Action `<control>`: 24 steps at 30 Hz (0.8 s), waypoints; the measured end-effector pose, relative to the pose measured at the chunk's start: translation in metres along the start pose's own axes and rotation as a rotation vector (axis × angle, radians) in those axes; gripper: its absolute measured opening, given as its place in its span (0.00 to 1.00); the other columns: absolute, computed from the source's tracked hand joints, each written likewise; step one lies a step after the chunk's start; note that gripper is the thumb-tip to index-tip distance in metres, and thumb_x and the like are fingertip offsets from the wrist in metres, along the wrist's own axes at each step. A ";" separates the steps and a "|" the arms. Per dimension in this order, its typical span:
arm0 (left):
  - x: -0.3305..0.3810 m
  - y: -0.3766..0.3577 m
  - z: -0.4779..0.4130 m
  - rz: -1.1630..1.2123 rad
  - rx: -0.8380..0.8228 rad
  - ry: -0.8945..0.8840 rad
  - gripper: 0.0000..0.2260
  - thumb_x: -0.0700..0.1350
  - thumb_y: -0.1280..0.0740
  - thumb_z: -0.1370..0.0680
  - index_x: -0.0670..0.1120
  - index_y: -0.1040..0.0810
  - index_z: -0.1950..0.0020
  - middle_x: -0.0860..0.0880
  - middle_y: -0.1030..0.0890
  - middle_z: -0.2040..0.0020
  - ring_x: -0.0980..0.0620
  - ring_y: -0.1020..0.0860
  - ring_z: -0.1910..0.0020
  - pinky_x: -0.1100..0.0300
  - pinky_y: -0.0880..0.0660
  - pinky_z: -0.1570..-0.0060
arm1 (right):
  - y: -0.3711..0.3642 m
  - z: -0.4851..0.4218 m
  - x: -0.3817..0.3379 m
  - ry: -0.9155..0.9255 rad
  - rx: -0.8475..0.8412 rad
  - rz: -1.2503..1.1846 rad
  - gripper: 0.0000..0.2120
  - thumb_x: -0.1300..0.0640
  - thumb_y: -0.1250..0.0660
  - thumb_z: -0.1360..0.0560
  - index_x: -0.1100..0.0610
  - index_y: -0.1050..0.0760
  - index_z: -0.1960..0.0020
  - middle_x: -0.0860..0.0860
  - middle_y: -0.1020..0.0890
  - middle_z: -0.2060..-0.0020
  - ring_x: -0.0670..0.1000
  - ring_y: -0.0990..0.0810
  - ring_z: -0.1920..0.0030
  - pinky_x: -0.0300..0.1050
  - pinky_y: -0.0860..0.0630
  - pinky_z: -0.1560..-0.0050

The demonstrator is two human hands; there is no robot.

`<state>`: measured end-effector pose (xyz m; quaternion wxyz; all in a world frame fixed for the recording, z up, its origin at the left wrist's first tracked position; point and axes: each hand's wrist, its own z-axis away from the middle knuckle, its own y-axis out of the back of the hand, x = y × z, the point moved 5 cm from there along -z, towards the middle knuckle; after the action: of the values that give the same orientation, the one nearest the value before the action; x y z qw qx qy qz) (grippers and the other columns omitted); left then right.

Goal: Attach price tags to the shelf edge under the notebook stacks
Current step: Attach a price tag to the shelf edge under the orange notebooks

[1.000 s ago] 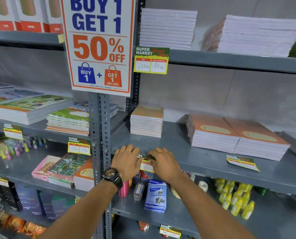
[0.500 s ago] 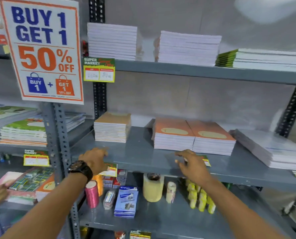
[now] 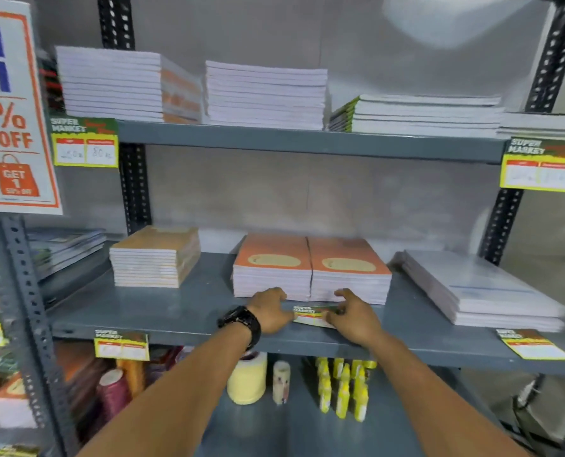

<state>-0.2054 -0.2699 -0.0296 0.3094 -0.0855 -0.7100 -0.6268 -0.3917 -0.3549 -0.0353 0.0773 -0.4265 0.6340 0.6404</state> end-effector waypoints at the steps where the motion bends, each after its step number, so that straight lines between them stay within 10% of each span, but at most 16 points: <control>1: 0.005 -0.006 -0.004 -0.020 0.005 0.017 0.26 0.57 0.32 0.27 0.48 0.31 0.33 0.45 0.25 0.34 0.45 0.26 0.38 0.54 0.28 0.38 | 0.000 -0.002 -0.002 0.006 0.000 -0.032 0.26 0.52 0.28 0.29 0.54 0.32 0.35 0.53 0.19 0.53 0.53 0.22 0.54 0.43 0.29 0.55; 9: 0.021 -0.031 -0.028 0.277 0.043 0.108 0.32 0.54 0.24 0.32 0.47 0.32 0.33 0.46 0.25 0.36 0.46 0.26 0.38 0.54 0.28 0.38 | -0.002 -0.020 0.006 -0.105 0.021 -0.484 0.13 0.71 0.31 0.32 0.54 0.18 0.60 0.52 0.16 0.60 0.52 0.18 0.57 0.42 0.24 0.59; 14: 0.026 -0.023 -0.020 0.450 0.110 -0.038 0.07 0.49 0.25 0.30 0.49 0.19 0.58 0.52 0.18 0.59 0.51 0.21 0.57 0.56 0.23 0.54 | 0.006 -0.004 -0.002 -0.148 -0.053 -0.755 0.11 0.72 0.34 0.30 0.59 0.17 0.58 0.56 0.14 0.59 0.53 0.16 0.58 0.40 0.23 0.64; 24: 0.029 -0.046 0.053 0.366 0.170 -0.189 0.05 0.44 0.24 0.31 0.52 0.17 0.58 0.56 0.16 0.62 0.60 0.21 0.62 0.63 0.26 0.59 | 0.008 0.061 0.006 0.212 -0.062 -0.255 0.08 0.64 0.25 0.32 0.52 0.19 0.60 0.48 0.16 0.65 0.45 0.18 0.63 0.44 0.19 0.57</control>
<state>-0.2691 -0.2372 -0.0534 0.3563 -0.2448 -0.7587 -0.4873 -0.4281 -0.3051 -0.0428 0.0777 -0.5707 0.5594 0.5961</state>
